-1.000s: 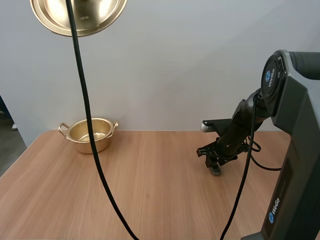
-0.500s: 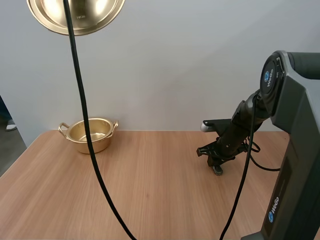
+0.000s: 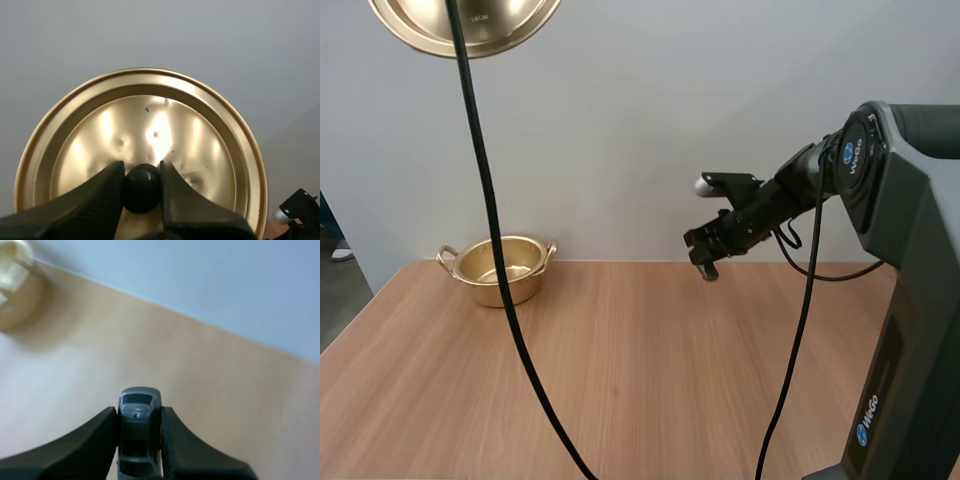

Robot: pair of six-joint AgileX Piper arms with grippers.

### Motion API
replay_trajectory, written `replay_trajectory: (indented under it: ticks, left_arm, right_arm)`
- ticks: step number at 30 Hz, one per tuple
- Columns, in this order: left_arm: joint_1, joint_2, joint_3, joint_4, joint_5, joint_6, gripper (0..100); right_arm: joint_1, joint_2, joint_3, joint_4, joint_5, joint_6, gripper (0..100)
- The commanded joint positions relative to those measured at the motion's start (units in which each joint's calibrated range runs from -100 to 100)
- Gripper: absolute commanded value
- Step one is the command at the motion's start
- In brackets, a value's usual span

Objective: Open the pot, put the car inside, and close it

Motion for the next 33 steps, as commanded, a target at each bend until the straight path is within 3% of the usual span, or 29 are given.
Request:
replay_trajectory:
  ticks: [1,5,9,16,26,33]
  left_arm:
    - [0.02,-1.75,-0.04,-0.10,-0.55,0.02,0]
    - [0.02,-5.23,-0.04,-0.10,-5.59,0.02,0]
    - [0.02,-7.01,-0.04,0.11,-11.10,0.02,0]
    - [0.02,-7.15,-0.04,2.65,-10.60,0.02,0]
    - [0.02,-7.15,-0.04,8.07,-10.43,0.02,0]
    - [0.02,-7.15,-0.04,9.85,-10.43,0.11,0]
  right_arm:
    - [2.91,-0.08,-5.40,14.35,9.64,-0.40,0]
    - [8.83,-0.08,-10.94,15.60,8.29,-0.40,0]
    - [15.44,0.04,-14.88,15.07,-0.71,-1.21,0]
    - [24.60,6.25,-22.17,9.11,-15.12,-1.20,0]
    - [26.93,23.42,-36.86,3.70,-16.79,1.16,0]
    - [26.99,27.65,-41.15,2.30,-19.58,1.16,0]
